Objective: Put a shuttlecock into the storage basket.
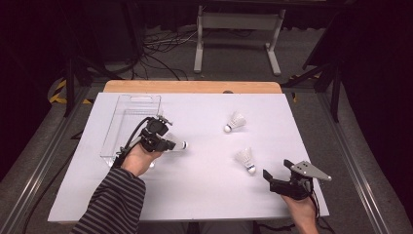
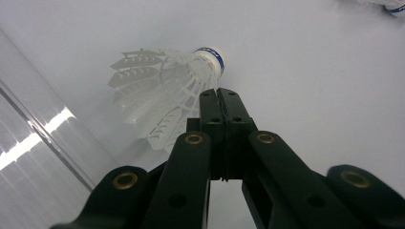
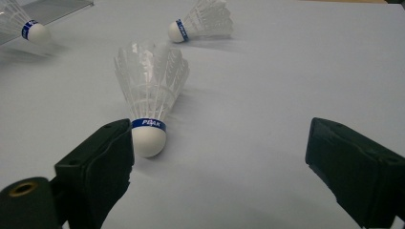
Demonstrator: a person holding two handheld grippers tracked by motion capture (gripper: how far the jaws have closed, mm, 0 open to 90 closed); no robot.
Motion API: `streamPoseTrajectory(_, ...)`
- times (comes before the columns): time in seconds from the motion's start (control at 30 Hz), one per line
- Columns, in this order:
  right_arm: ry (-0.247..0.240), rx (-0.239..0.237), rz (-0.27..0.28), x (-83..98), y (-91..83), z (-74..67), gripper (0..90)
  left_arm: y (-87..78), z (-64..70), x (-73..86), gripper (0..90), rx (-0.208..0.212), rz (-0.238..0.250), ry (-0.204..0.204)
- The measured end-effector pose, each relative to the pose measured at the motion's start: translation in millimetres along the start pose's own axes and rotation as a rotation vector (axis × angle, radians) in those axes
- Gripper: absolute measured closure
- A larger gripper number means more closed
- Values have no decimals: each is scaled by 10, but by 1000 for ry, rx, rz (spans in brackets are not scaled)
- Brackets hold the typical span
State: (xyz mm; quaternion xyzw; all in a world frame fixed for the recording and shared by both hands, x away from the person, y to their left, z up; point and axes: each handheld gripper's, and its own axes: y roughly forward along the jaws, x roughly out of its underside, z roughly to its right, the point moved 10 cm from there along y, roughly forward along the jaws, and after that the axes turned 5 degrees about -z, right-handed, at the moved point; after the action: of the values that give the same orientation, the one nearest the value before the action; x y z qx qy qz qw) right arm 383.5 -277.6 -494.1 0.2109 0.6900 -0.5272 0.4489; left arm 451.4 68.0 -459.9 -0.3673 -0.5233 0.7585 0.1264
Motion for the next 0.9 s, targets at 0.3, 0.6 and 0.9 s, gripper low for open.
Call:
streamPoseTrajectory(0.3,4,2,6,-5,-3,4,101,-87,12,-7,900,6,26,-7)
streamPoseTrajectory(0.6,5,2,5,-2,-5,5,101,-176,9,7,900,10,48,-1)
streamPoseTrajectory(0.9,5,0,5,1,-5,3,101,-297,9,19,900,5,78,3)
